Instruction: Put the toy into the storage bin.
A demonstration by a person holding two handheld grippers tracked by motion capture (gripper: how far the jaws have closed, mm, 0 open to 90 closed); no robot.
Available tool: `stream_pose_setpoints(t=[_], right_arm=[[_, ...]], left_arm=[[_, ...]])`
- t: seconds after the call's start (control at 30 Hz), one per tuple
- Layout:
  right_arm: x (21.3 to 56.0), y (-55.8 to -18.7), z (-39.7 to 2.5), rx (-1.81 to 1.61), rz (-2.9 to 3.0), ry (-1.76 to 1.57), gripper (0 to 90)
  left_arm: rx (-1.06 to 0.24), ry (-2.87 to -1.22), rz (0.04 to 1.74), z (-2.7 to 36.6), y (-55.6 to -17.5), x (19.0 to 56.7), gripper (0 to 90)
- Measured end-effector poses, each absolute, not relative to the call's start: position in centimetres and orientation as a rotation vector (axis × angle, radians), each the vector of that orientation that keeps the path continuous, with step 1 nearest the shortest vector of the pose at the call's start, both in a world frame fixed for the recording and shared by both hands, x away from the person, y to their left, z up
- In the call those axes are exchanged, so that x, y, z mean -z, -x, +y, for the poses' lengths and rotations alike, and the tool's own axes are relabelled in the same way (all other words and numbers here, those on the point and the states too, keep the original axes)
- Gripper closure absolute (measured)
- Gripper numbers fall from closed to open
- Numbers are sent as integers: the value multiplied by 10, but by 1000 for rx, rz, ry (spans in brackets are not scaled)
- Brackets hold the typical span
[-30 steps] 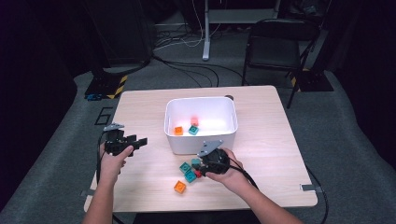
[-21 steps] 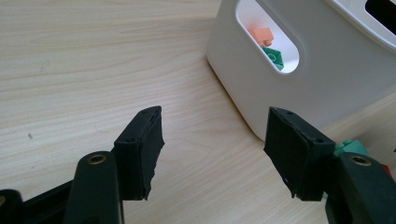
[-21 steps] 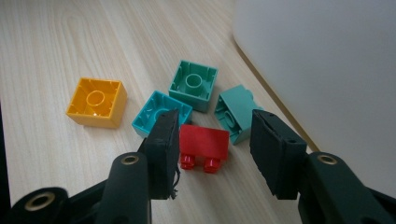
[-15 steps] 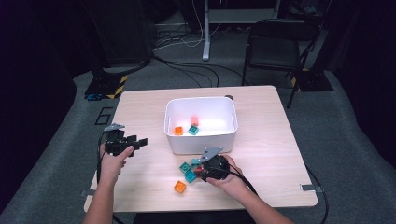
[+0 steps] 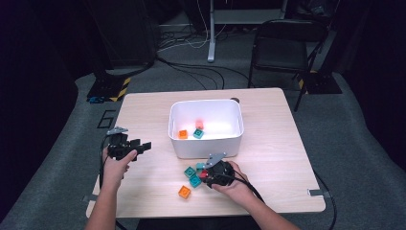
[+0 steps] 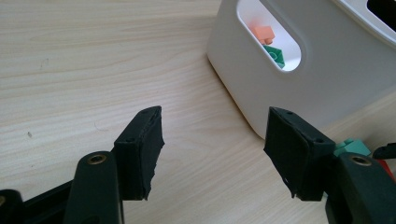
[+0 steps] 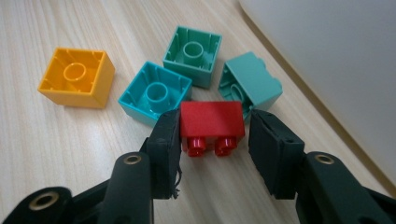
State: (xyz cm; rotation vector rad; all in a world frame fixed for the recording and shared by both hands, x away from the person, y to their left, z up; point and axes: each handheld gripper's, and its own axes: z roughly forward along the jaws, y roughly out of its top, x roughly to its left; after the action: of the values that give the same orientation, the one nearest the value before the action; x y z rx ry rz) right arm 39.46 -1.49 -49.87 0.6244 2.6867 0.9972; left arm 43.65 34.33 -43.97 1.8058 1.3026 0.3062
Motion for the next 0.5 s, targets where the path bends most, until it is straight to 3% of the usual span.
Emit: stream_pose_setpoints(t=[0.33,0.5], right_arm=[[505,-397,-13,-991,2703,-630,534],[508,-398,-13,-981,2714,-632,575]], left_arm=[[-307,-1807,1305,342,-437,441,366],[-303,-1811,1306,343,-436,440,366]])
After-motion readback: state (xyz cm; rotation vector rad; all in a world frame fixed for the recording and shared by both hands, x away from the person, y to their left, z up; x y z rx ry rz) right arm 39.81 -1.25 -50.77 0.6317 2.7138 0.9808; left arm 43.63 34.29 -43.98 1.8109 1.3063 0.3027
